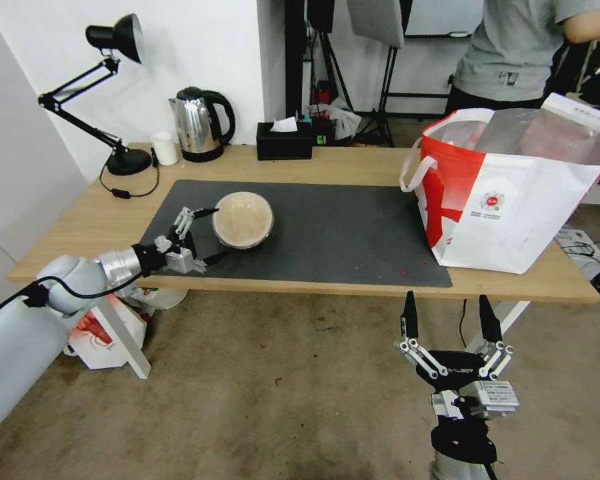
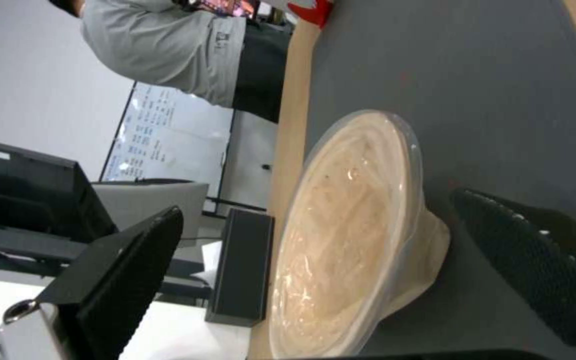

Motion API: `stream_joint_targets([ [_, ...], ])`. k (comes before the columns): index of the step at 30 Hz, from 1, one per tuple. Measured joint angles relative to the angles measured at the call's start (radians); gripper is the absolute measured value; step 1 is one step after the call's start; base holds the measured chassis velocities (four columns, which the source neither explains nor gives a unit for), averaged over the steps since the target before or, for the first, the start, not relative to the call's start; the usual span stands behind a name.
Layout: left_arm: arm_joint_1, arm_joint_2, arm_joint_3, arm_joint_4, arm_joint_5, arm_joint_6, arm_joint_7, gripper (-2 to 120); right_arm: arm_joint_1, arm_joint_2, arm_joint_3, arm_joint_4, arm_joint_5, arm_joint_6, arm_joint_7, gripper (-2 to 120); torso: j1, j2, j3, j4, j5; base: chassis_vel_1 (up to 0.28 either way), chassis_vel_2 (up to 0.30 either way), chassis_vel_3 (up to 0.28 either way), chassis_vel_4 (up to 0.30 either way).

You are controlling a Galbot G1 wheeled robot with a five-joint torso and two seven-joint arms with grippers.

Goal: Pick up the trash from the table and place it into the takeout bag.

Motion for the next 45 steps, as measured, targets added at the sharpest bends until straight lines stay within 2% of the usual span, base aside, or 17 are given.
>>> stream_joint_targets([
  [14, -0.062, -0.029, 0.049, 0.056, 0.025, -0.019, 0.004, 100, 0.0, 0.0, 0.0, 0.0, 0.0, 0.0, 0.0, 100, 0.0, 0.0, 0.0, 0.0, 0.0, 0.0, 0.0, 0.0, 0.0],
  [28, -0.115, -0.068, 0.082, 0.121, 0.051, -0.028, 0.04, 97, 0.0, 0.0, 0.0, 0.0, 0.0, 0.0, 0.0, 100, 0.0, 0.0, 0.0, 0.0, -0.0001, 0.0, 0.0, 0.0, 0.0],
  [31, -0.121, -0.079, 0.082, 0.134, 0.059, -0.034, 0.059, 83, 0.0, 0.0, 0.0, 0.0, 0.0, 0.0, 0.0, 100, 0.0, 0.0, 0.0, 0.0, 0.0, 0.0, 0.0, 0.0, 0.0],
  [33, -0.122, -0.082, 0.082, 0.138, 0.06, -0.035, 0.062, 80, 0.0, 0.0, 0.0, 0.0, 0.0, 0.0, 0.0, 100, 0.0, 0.0, 0.0, 0.0, -0.0001, 0.0, 0.0, 0.0, 0.0],
  [36, -0.121, -0.092, 0.08, 0.152, 0.064, -0.04, 0.07, 66, 0.0, 0.0, 0.0, 0.0, 0.0, 0.0, 0.0, 100, 0.0, 0.0, 0.0, 0.0001, -0.0001, 0.0, 0.0, 0.0, 0.0],
  [38, -0.12, -0.096, 0.078, 0.155, 0.064, -0.042, 0.076, 62, 0.0, 0.0, 0.0, 0.0, 0.0, 0.0, 0.0, 100, 0.0, 0.0, 0.0, 0.0001, 0.0, 0.0, 0.0, 0.0, 0.0],
  [45, -0.11, -0.11, 0.061, 0.16, 0.063, -0.049, 0.102, 33, 0.0, 0.0, 0.0, 0.0, 0.0, 0.0, 0.0, 100, 0.0, 0.0, 0.0, 0.0001, -0.0001, 0.0, 0.0, 0.0, 0.0],
])
